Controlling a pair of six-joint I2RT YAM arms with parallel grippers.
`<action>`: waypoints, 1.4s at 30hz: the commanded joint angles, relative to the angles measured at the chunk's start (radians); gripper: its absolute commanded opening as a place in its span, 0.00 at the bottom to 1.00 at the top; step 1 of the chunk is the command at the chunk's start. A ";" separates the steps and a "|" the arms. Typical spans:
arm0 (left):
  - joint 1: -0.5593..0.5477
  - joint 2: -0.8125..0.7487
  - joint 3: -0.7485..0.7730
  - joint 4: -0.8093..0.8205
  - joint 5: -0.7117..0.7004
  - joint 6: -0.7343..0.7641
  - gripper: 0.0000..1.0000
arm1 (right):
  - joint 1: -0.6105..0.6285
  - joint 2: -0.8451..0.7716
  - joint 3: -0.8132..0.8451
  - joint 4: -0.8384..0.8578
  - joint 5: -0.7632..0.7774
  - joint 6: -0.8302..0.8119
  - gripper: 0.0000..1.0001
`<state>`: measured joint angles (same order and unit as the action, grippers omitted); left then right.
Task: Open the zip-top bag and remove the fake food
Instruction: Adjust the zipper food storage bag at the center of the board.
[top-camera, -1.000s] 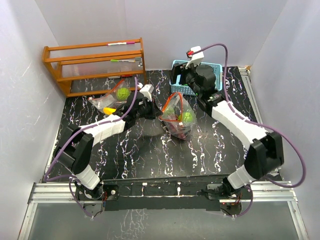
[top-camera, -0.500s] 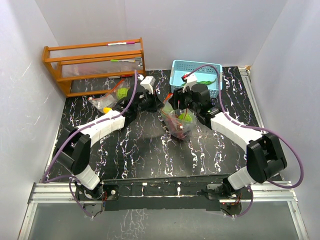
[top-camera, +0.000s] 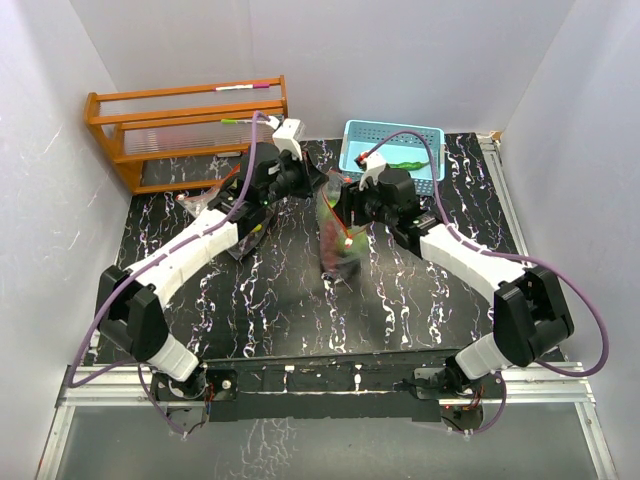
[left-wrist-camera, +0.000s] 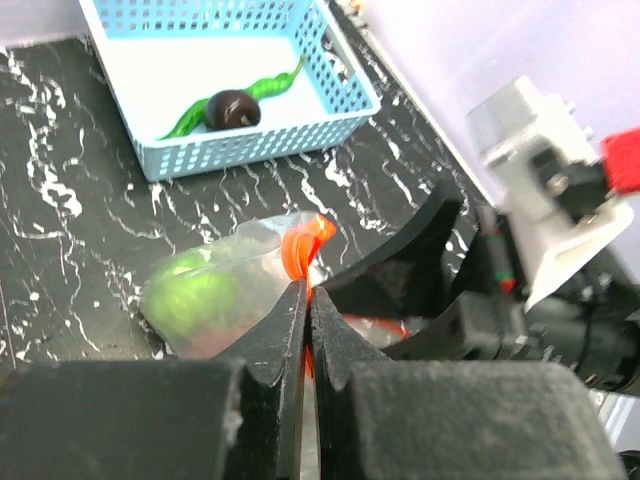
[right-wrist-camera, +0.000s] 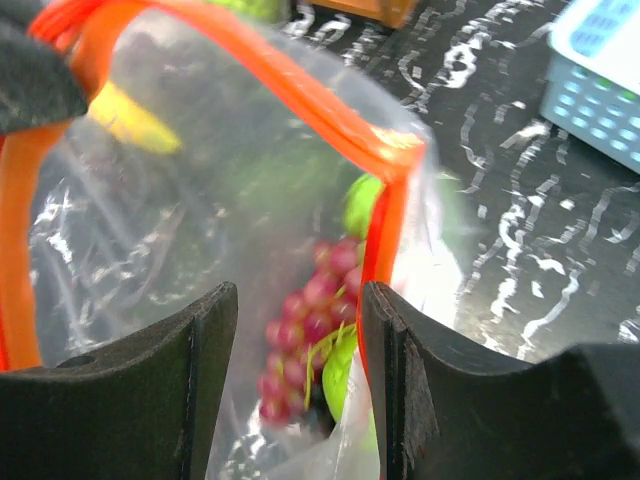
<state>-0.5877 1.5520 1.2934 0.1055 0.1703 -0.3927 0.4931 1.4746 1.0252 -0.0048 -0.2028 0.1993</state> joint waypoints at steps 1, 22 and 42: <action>-0.004 -0.079 0.097 0.001 0.015 0.011 0.00 | 0.062 -0.008 0.070 0.051 -0.120 0.040 0.54; -0.011 0.118 -0.046 0.132 0.190 -0.144 0.21 | 0.058 -0.131 -0.097 -0.014 0.162 0.207 0.52; 0.077 0.098 0.023 0.041 0.027 -0.045 0.91 | 0.109 -0.163 -0.212 0.147 0.004 0.349 0.22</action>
<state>-0.5671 1.7046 1.2678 0.1608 0.2352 -0.4679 0.5880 1.2800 0.8219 0.0158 -0.1654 0.5087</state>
